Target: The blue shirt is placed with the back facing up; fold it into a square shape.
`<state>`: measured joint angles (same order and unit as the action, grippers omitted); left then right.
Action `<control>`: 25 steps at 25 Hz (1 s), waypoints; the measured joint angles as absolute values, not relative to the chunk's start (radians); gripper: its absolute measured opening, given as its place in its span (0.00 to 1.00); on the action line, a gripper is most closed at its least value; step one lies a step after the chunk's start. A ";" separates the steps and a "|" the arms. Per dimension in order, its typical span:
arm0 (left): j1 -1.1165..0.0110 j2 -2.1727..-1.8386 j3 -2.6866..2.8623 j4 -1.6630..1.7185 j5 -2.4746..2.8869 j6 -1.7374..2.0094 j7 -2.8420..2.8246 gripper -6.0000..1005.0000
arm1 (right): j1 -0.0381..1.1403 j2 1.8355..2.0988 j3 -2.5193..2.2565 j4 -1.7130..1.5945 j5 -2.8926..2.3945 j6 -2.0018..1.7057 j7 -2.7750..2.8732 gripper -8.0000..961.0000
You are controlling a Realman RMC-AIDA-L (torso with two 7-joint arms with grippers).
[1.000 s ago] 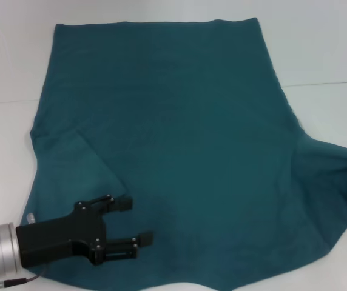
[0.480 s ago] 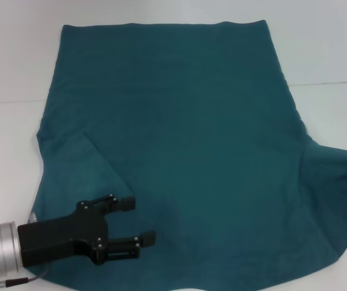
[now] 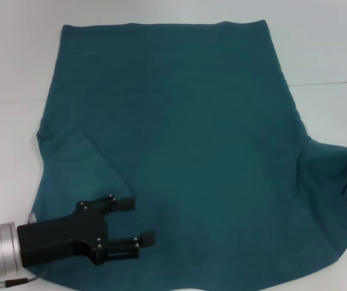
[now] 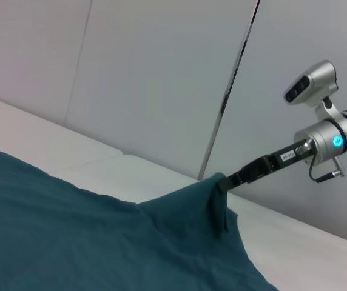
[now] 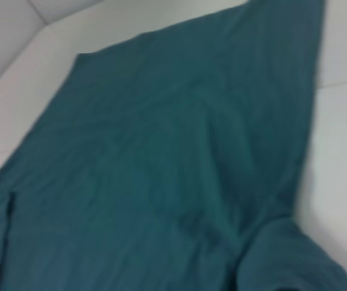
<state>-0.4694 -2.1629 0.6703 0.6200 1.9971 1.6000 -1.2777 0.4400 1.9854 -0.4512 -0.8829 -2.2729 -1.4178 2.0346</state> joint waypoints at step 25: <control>-0.471 -2.160 0.669 0.629 1.997 1.588 -1.302 0.90 | 0.614 1.998 -0.555 -0.753 -2.272 -1.325 2.043 0.02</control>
